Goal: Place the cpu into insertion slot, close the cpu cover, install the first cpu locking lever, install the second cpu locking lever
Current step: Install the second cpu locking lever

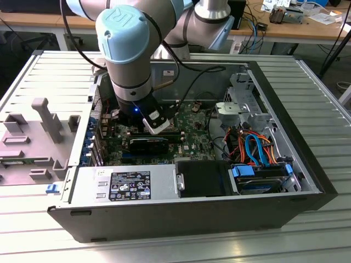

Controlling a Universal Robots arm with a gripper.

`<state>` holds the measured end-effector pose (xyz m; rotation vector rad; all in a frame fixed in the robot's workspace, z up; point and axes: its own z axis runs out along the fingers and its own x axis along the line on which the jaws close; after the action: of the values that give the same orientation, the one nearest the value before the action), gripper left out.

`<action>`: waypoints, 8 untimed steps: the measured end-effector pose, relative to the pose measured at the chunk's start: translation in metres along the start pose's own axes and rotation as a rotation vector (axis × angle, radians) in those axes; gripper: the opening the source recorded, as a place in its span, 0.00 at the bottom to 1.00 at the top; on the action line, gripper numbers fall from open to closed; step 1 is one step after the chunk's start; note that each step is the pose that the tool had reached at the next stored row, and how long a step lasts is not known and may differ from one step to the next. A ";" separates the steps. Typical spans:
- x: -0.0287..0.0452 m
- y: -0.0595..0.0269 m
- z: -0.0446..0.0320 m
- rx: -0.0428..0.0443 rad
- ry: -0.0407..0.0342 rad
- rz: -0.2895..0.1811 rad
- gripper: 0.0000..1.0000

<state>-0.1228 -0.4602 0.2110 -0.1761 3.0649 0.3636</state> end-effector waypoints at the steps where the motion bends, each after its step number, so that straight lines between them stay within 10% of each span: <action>1: -0.0001 -0.0003 0.0002 -0.0002 -0.0001 0.000 0.11; 8: -0.0014 -0.0015 0.0016 -0.0007 0.0009 0.000 0.11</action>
<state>-0.1212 -0.4611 0.2092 -0.1759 3.0658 0.3646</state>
